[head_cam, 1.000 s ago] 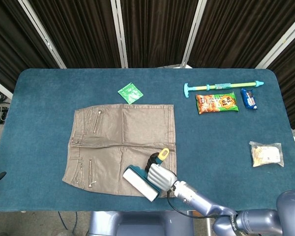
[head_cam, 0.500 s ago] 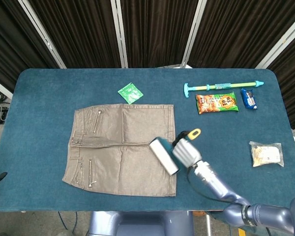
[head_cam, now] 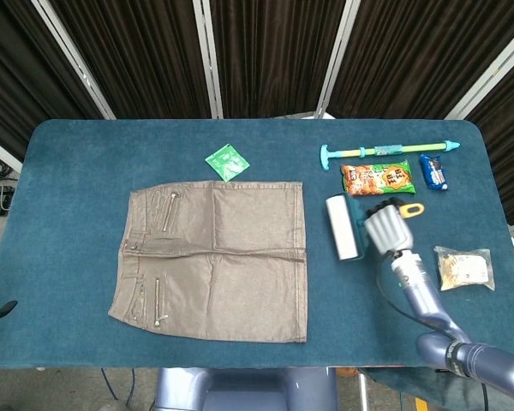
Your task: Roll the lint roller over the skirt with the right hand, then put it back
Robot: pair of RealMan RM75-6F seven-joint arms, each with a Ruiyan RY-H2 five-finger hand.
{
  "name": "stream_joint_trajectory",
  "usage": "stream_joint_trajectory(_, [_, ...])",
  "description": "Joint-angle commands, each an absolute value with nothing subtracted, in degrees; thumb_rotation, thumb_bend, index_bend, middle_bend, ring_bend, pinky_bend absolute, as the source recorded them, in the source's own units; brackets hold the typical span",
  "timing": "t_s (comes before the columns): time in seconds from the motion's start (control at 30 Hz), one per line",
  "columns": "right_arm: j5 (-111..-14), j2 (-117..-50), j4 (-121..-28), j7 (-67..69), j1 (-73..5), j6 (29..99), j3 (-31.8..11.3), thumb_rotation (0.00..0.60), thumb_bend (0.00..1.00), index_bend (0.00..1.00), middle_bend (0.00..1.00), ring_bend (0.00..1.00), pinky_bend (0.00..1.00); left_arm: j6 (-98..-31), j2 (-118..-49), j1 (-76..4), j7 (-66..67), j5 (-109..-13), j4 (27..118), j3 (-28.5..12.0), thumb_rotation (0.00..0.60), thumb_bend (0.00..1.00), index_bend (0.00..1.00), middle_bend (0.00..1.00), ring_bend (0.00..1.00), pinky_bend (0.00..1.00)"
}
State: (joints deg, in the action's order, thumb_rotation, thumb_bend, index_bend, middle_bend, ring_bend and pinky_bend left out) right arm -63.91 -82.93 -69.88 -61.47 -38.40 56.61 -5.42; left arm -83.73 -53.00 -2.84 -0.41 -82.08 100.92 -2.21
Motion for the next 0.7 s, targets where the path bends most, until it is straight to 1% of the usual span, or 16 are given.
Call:
stream_joint_trajectory(0.03, [-62.6, -83.3, -67.9, -60.2, -38.0, 55.5, -5.5, 0.600, 0.85, 0.44, 0.53, 0.44, 0.48, -83.8, -53.1, -2.8, -0.2, -82.0, 101.0, -2.2, 0.600, 0.00, 0.00, 0.00, 0.00, 0.00])
stream_joint_trajectory(0.1, [-62.4, -83.6, -67.4, -59.7, -38.0, 55.1, -5.3, 0.600, 0.81, 0.43, 0.53, 0.42, 0.48, -83.7, -53.1, -2.8, 0.0, -82.0, 101.1, -2.2, 0.600, 0.00, 0.00, 0.00, 0.00, 0.00])
stream_joint_trajectory(0.13, [-62.4, -84.0, -66.9, -59.3, -37.9, 55.0, -5.2, 0.600, 0.74, 0.40, 0.51, 0.38, 0.47, -83.7, -53.2, -2.8, 0.2, -82.0, 101.2, -2.1, 0.600, 0.00, 0.00, 0.00, 0.00, 0.00])
stream_joint_trajectory(0.2, [-62.4, -84.4, -66.5, -58.8, -37.9, 54.9, -5.0, 0.600, 0.42, 0.29, 0.40, 0.25, 0.38, -83.7, -53.2, -2.9, 0.4, -82.0, 101.2, -2.1, 0.600, 0.00, 0.00, 0.00, 0.00, 0.00])
stream_joint_trajectory(0.23, [-62.0, -84.7, -66.4, -58.4, -37.9, 54.6, -5.0, 0.600, 0.20, 0.18, 0.28, 0.14, 0.29, -83.6, -53.3, -2.9, 0.5, -81.9, 101.3, -2.1, 0.600, 0.00, 0.00, 0.00, 0.00, 0.00])
stream_joint_trajectory(0.27, [-61.3, -84.7, -66.6, -58.2, -37.9, 54.1, -5.1, 0.600, 0.05, 0.08, 0.17, 0.06, 0.18, -83.6, -53.3, -2.9, 0.5, -81.9, 101.3, -2.1, 0.600, 0.00, 0.00, 0.00, 0.00, 0.00])
stream_joint_trajectory(0.3, [-60.0, -84.7, -67.0, -58.3, -37.9, 53.5, -5.3, 0.600, 0.01, 0.04, 0.10, 0.02, 0.12, -83.6, -53.3, -2.9, 0.6, -81.8, 101.4, -2.2, 0.600, 0.00, 0.00, 0.00, 0.00, 0.00])
stream_joint_trajectory(0.33, [-59.2, -84.6, -67.4, -58.4, -37.9, 53.3, -5.5, 0.600, 0.00, 0.00, 0.04, 0.00, 0.06, -83.6, -53.3, -2.9, 0.5, -81.7, 101.4, -2.2, 0.600, 0.00, 0.00, 0.00, 0.00, 0.00])
stream_joint_trajectory(0.37, [-58.3, -84.5, -68.2, -58.6, -37.9, 53.4, -5.9, 0.600, 0.00, 0.00, 0.01, 0.00, 0.02, -83.6, -53.3, -2.9, 0.5, -81.7, 101.4, -2.2, 0.600, 0.00, 0.00, 0.00, 0.00, 0.00])
stream_joint_trajectory(0.43, [-57.7, -84.2, -69.4, -58.6, -37.9, 54.2, -6.3, 0.600, 0.00, 0.00, 0.00, 0.00, 0.00, -83.6, -53.2, -2.9, 0.4, -81.6, 101.4, -2.2, 0.600, 0.00, 0.00, 0.00, 0.00, 0.00])
stream_joint_trajectory(0.57, [-57.4, -82.4, -73.0, -58.3, -37.2, 57.1, -6.6, 0.600, 0.00, 0.00, 0.00, 0.00, 0.00, -83.5, -52.9, -2.9, -0.2, -81.8, 101.4, -2.2, 0.600, 0.00, 0.00, 0.00, 0.00, 0.00])
stream_joint_trajectory(0.7, [-57.2, -78.3, -79.9, -56.2, -35.6, 60.4, -7.4, 0.600, 0.00, 0.00, 0.00, 0.00, 0.00, -84.1, -52.5, -2.6, -1.1, -82.7, 101.7, -2.0, 0.600, 0.00, 0.00, 0.00, 0.00, 0.00])
